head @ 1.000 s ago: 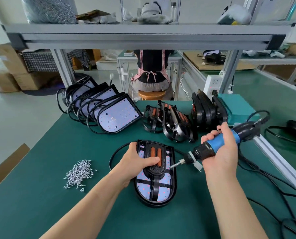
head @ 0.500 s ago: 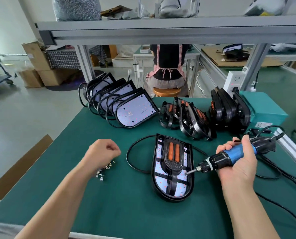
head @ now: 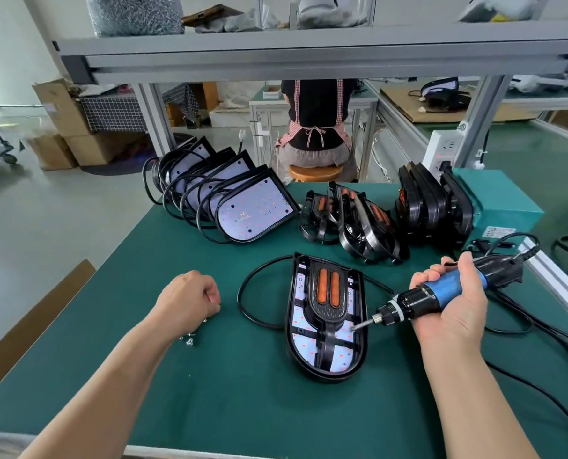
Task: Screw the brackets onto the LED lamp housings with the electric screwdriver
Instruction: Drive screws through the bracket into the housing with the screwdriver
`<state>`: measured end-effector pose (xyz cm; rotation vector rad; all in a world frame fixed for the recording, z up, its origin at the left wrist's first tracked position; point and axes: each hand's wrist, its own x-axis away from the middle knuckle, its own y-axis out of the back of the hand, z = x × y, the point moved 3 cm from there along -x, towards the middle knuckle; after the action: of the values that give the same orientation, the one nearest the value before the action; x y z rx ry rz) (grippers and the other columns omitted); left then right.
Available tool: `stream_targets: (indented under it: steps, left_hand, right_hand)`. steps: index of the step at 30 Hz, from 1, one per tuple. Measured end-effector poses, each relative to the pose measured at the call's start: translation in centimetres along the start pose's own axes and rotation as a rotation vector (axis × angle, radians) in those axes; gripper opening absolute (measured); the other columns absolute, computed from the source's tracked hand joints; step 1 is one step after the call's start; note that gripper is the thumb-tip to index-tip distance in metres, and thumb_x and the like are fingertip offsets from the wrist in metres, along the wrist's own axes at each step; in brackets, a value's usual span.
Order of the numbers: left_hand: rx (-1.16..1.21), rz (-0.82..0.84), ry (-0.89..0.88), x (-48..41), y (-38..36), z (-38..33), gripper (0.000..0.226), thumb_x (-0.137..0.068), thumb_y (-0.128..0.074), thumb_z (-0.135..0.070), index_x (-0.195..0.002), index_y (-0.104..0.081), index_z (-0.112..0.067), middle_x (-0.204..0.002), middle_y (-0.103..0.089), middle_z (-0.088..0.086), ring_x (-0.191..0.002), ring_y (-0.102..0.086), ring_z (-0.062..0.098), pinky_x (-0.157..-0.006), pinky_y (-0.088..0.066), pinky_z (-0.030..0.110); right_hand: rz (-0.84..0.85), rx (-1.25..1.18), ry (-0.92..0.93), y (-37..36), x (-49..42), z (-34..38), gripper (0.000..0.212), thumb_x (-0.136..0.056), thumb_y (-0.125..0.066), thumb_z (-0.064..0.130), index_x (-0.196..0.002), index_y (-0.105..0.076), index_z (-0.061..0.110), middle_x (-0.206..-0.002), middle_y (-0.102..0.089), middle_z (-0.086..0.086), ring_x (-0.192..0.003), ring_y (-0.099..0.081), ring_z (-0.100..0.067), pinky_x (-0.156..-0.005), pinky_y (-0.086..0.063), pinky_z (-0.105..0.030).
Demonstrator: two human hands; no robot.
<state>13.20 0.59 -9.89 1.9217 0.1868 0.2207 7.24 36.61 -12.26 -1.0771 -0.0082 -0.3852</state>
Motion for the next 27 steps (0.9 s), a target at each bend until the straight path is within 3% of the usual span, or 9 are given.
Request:
stream_targets:
  steps: [4, 7, 12, 18, 27]
  left_hand:
    - [0.015, -0.068, -0.039, 0.2, 0.1, -0.2, 0.018, -0.089, -0.068, -0.013, -0.077, -0.06, -0.024, -0.088, -0.061, -0.005, -0.088, -0.058, 0.02, -0.077, -0.048, 0.032]
    - [0.272, -0.197, -0.127, 1.3, 1.0, -2.6, 0.018, -0.086, -0.071, -0.012, -0.074, -0.064, -0.024, -0.073, -0.066, -0.008, -0.072, -0.059, 0.008, -0.063, -0.044, 0.013]
    - [0.617, -0.041, -0.344, 3.6, 0.4, -10.3, 0.022, -0.08, -0.077, -0.004, -0.075, -0.073, -0.025, -0.073, -0.071, -0.006, -0.067, -0.062, 0.003, -0.068, -0.051, 0.015]
    - [0.524, -0.003, -0.507, 5.1, -3.4, -16.2, 0.019, -0.08, -0.069, 0.001, -0.083, -0.071, -0.018, -0.07, -0.065, -0.011, -0.07, -0.059, 0.001, -0.071, -0.043, 0.01]
    - [0.579, -0.027, -0.499, 4.9, -4.8, -16.7, 0.028, -0.082, -0.068, 0.003, -0.094, -0.068, -0.022, -0.075, -0.063, -0.02, -0.071, -0.055, 0.002, -0.07, -0.042, 0.011]
  right_hand:
    - [0.008, 0.006, 0.005, 0.0, 0.0, 0.0, 0.024, -0.094, -0.07, 0.033, -0.087, -0.055, 0.015, -0.073, -0.051, 0.004, -0.057, -0.05, -0.008, -0.06, -0.048, -0.021]
    - [0.008, -0.013, 0.0, -0.1, -0.1, 0.0, 0.023, -0.094, -0.07, 0.031, -0.088, -0.055, 0.014, -0.073, -0.052, 0.004, -0.057, -0.05, -0.008, -0.058, -0.048, -0.021]
    - [-0.004, -0.085, -0.027, -0.2, -0.1, 0.0, 0.022, -0.092, -0.073, 0.026, -0.089, -0.056, 0.013, -0.072, -0.054, 0.003, -0.058, -0.05, -0.008, -0.059, -0.049, -0.021]
    - [-0.031, -0.165, -0.028, 0.3, -0.6, 0.5, 0.023, -0.091, -0.074, 0.023, -0.089, -0.054, 0.013, -0.071, -0.052, 0.003, -0.057, -0.051, -0.007, -0.059, -0.05, -0.02]
    - [-0.067, -0.2, -0.011, 0.8, -1.1, 0.8, 0.021, -0.092, -0.073, 0.021, -0.087, -0.054, 0.013, -0.067, -0.051, 0.003, -0.054, -0.051, -0.008, -0.058, -0.049, -0.022]
